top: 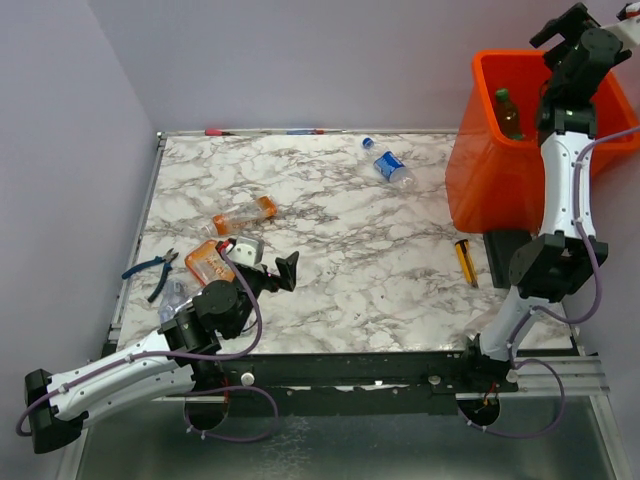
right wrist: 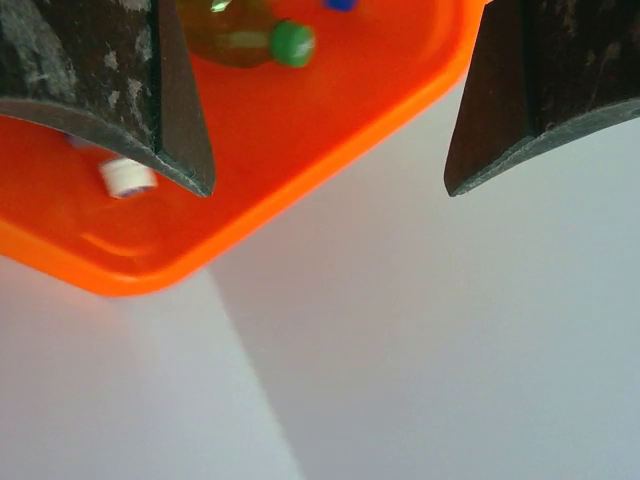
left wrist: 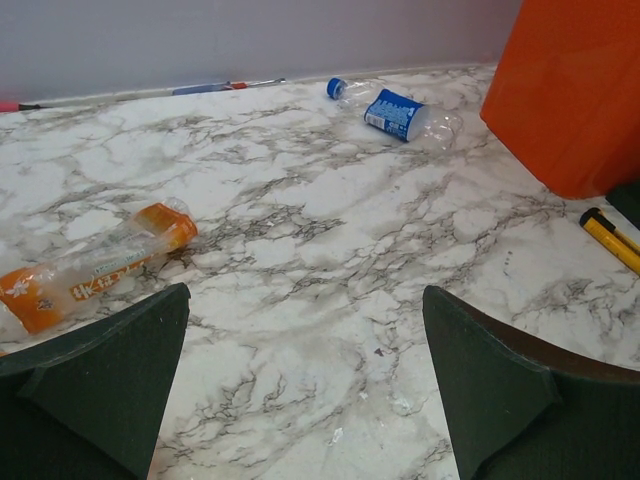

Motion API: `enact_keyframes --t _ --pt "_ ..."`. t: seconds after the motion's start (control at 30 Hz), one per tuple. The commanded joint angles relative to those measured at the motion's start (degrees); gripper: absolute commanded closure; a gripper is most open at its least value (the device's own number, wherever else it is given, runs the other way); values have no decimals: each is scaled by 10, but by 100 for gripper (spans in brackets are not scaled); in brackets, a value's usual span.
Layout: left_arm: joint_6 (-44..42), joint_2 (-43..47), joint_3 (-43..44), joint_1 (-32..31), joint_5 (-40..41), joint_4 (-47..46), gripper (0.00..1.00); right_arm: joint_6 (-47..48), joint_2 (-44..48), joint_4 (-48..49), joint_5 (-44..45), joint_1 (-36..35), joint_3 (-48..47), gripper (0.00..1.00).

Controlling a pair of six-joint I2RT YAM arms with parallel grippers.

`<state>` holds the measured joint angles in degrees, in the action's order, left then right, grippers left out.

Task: Put the plastic bottles in the bin
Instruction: Place the plastic bottle in the trash bin, then pick up the plastic bottle at the center of the board.

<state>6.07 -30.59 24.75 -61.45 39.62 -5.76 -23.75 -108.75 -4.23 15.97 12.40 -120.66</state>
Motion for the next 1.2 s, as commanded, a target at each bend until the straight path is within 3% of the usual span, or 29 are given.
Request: enact_keyframes --t 0.0,0.1,0.2,0.27,0.4,0.5,0.67,0.83,0.93,1.17 --pt "11 5 17 2 -14 6 1 5 92 10 -28 -72 -53 0" --pt "17 4 17 2 -9 6 1 58 155 35 -26 -163 -11 0" --pt "20 -2 18 2 -9 7 1 136 246 114 -3 -267 152 0" --pt "21 -4 21 2 -10 11 1 141 301 127 -14 -313 242 1" --pt "21 -1 20 2 -1 15 1 135 380 114 -26 -403 385 4" --pt "14 -2 19 2 7 14 1 116 385 54 -44 -448 427 5" --pt "0 -16 20 2 -9 13 1 101 307 -56 -82 -466 439 4" --pt "-7 -34 21 2 -33 14 1 92 251 -46 -84 -466 489 1" --pt "-11 -41 21 2 -23 14 1 96 187 -60 -44 -462 459 0" --pt "-15 -32 16 2 -2 18 1 29 58 -40 -69 -361 378 0"
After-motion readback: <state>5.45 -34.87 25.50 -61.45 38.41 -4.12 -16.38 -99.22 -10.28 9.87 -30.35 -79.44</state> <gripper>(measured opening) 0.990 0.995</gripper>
